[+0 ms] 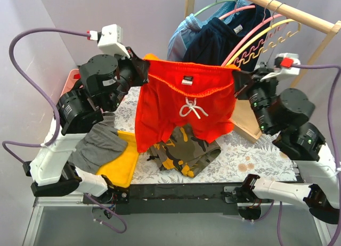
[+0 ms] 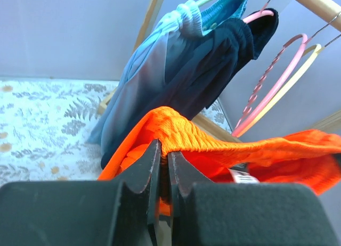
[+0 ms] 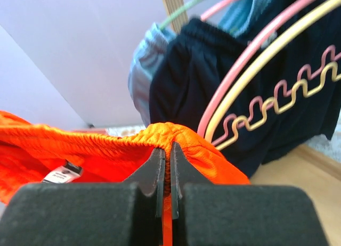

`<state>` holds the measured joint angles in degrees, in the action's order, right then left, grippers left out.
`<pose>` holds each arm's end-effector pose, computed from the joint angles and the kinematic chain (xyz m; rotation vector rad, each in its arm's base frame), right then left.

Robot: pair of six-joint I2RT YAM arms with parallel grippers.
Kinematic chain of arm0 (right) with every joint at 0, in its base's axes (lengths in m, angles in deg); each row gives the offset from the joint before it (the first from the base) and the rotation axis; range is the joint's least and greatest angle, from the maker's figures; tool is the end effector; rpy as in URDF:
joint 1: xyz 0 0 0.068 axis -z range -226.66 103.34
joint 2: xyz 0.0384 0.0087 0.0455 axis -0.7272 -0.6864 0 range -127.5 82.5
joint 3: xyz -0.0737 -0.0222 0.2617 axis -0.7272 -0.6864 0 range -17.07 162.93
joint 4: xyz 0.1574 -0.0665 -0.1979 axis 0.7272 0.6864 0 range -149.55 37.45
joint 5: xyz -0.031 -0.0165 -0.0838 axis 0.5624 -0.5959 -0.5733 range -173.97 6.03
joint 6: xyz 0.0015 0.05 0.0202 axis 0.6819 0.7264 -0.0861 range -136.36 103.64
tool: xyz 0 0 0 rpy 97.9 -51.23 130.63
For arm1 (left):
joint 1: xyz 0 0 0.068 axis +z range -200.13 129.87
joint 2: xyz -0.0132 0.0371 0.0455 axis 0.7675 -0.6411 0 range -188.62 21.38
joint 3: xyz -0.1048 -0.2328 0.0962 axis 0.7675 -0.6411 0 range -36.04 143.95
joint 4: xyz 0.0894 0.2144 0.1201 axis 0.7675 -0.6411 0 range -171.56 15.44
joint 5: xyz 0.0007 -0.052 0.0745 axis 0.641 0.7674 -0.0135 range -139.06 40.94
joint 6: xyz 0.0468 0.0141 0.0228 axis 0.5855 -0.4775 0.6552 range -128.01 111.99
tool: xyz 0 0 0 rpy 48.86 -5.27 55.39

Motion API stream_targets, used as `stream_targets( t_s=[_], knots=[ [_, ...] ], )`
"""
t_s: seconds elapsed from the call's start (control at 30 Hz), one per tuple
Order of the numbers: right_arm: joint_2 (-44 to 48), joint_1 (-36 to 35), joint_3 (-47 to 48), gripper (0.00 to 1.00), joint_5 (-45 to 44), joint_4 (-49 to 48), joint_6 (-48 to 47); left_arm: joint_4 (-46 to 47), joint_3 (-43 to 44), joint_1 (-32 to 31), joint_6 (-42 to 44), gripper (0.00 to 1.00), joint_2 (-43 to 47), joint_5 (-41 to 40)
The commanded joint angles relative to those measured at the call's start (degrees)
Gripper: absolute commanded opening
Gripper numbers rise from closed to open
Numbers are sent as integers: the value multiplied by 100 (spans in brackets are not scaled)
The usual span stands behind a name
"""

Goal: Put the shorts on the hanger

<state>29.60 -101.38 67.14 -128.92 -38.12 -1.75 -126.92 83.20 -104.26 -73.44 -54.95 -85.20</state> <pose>0.0995 0.0971 0.5195 0.1566 1.4557 0.4419 0.1328 -0.1477 0.5639 -0.6513 1.6876 -0.9905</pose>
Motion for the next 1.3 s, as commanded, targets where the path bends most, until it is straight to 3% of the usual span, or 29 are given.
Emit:
stream_targets(
  t_s=[0.0,0.07,0.13,0.17,0.23,0.33,0.43,0.53,0.7,0.8,0.83,0.97,1.0,1.2,1.27],
  knots=[
    [-132,23,807,1,-225,-88,-398,-28,584,8,786,0,-233,-155],
    [-98,23,424,1,-243,229,-144,-178,-290,-1,419,0,-6,-174],
    [113,23,-531,1,2,422,451,-126,-1861,147,-19,0,301,87],
    [166,23,-1128,1,152,597,855,22,-2417,444,-223,0,599,707],
    [289,40,-2086,1,459,740,1428,881,-4382,999,-514,0,1076,1665],
    [360,93,-3229,1,969,617,2053,1576,-5836,1062,-768,0,1340,2372],
    [159,452,-3866,1,1610,204,2195,2297,-6700,1150,-857,0,1060,2987],
    [-227,734,-4008,1,2068,98,2152,2616,-6783,1194,-814,0,559,3279],
    [-379,1278,-4316,1,2912,-86,1941,2687,-6502,1203,-524,3,602,3570],
    [-370,1507,-4360,6,3245,-157,1774,2389,-6038,1203,-164,26,681,3797],
    [-378,1569,-4360,7,3316,-157,1747,2275,-5896,1203,-24,38,768,3860],
    [-484,1807,-4412,11,3738,-200,1615,2081,-5228,1194,310,50,1076,4071],
    [-467,1842,-4430,14,3774,-209,1615,2063,-5027,1194,381,51,1094,4175],
    [-247,1860,-4448,54,3809,-175,1554,2221,-2997,1098,872,52,438,4546],
    [-150,1860,-4386,59,3696,-87,1554,2510,-2302,1019,1014,52,138,4537]
  ],
)
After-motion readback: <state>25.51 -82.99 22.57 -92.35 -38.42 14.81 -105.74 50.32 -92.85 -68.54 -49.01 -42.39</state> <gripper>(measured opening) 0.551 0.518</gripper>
